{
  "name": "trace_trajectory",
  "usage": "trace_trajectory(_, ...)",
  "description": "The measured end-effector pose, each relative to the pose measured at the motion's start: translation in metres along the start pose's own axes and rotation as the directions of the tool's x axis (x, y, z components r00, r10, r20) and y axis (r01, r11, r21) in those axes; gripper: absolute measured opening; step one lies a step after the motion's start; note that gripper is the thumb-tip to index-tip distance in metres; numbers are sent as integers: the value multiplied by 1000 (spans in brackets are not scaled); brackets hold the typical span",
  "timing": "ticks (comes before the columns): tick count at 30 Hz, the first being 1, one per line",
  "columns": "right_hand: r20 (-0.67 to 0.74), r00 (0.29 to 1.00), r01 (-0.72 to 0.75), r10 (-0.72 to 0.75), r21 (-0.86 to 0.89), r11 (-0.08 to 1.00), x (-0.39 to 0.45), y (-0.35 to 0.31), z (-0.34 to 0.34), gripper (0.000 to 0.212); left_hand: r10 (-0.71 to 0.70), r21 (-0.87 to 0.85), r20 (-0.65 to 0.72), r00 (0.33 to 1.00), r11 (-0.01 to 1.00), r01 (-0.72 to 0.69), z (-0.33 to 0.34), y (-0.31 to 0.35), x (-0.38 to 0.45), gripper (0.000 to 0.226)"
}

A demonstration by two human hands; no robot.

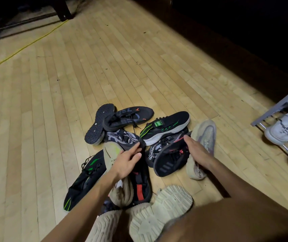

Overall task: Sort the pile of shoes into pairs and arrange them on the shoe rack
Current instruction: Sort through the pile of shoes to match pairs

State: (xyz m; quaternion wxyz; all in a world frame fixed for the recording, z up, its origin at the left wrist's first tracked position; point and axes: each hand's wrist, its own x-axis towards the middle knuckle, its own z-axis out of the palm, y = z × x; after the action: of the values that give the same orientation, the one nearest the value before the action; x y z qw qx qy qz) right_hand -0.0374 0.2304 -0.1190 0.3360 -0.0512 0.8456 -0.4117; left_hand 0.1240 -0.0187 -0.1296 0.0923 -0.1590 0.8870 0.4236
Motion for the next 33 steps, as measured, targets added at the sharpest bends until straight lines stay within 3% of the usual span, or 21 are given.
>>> trace_trajectory(4, 23, 998, -52, 52, 17, 998, -6, -5, 6, 73, 1, 32, 44, 999, 999, -3, -9, 10, 9, 54)
trace_trajectory(10, 54, 997, -60, 59, 20, 998, -12, -6, 16, 73, -32, -3, 72, 997, 999, 32, -8, 12, 15, 56)
trace_trajectory(18, 19, 997, -72, 71, 54, 996, -10, 0, 2, 72, -48, 105, 117, 992, 994, 36, -24, 32, 48, 60)
trace_trajectory(24, 43, 997, -63, 59, 82, 995, -12, 1, 5, 82, -79, -234, 136, 988, 966, 109, -20, 59, 61, 70)
trace_trajectory(33, 67, 997, -59, 50, 134, 989, -20, 6, 6, 96, -146, -445, 77, 986, 880, 165, -1, 32, 16, 70)
